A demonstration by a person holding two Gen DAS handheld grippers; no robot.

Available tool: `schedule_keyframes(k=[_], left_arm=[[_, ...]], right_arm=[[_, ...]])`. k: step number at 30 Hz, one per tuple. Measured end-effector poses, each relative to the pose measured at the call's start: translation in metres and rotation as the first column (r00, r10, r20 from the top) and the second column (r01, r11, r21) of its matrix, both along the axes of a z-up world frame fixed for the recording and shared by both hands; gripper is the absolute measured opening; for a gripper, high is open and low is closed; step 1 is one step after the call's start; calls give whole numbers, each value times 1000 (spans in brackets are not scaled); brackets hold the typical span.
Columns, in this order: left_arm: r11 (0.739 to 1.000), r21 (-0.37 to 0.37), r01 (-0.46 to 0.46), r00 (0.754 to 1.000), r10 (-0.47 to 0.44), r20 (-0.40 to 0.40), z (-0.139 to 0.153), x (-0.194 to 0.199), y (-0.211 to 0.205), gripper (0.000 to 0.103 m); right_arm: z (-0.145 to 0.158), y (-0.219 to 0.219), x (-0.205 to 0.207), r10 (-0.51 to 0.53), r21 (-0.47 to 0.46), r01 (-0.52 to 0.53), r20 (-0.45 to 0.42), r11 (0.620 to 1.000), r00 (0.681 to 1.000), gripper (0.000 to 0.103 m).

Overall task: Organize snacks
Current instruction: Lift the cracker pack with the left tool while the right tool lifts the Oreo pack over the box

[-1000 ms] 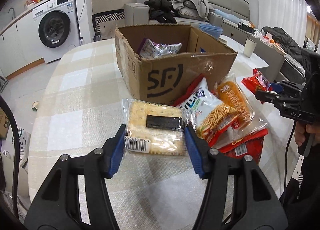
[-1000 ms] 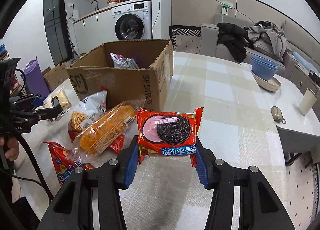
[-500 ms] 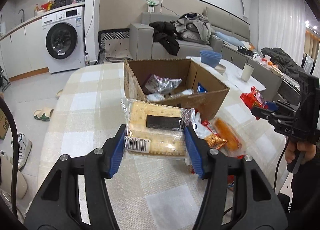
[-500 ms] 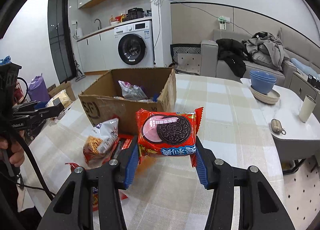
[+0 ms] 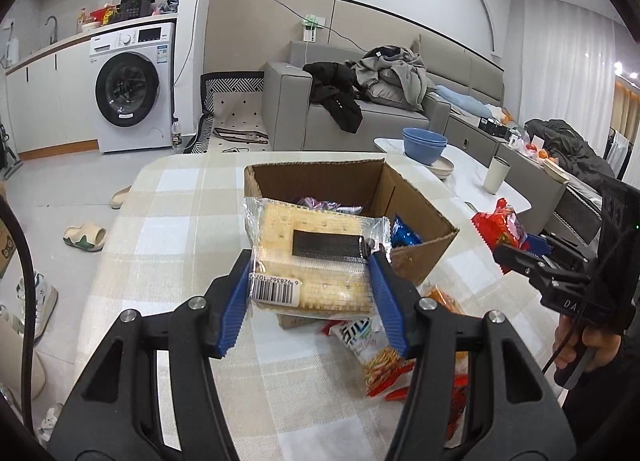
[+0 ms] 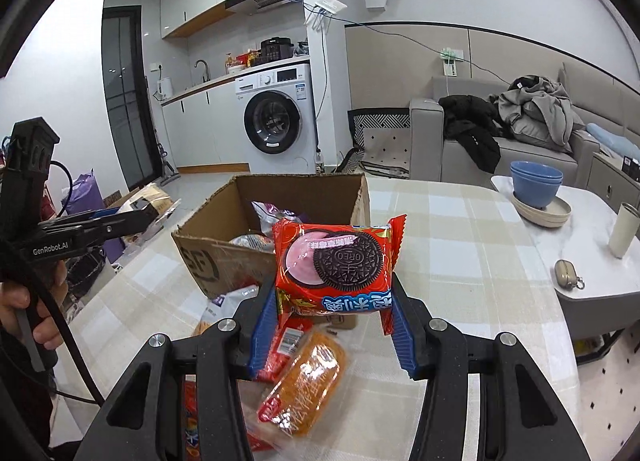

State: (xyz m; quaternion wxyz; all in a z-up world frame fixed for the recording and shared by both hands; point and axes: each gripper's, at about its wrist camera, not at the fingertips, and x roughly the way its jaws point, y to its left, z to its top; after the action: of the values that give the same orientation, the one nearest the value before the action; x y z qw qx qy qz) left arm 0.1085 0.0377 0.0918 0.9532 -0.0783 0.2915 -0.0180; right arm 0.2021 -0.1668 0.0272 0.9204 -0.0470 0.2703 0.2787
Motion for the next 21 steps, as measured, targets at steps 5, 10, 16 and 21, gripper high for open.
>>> schedule_keyframes(k=[5, 10, 16, 21], left_arm=[[1000, -2, -4, 1000, 4, 4, 8, 17, -2, 54], [1000, 10, 7, 1000, -7, 7, 15, 36, -7, 54], [1000, 14, 10, 1000, -10, 1, 14, 59, -11, 54], [1000, 11, 5, 1000, -5, -20, 7, 83, -12, 54]], right_arm=[[5, 12, 8, 20, 0, -20, 4, 1000, 1000, 51], [6, 20, 19, 36, 10, -36, -6, 999, 999, 51], [8, 31, 30, 40, 6, -40, 3, 999, 999, 51], [9, 40, 37, 36, 0, -36, 6, 999, 999, 51]])
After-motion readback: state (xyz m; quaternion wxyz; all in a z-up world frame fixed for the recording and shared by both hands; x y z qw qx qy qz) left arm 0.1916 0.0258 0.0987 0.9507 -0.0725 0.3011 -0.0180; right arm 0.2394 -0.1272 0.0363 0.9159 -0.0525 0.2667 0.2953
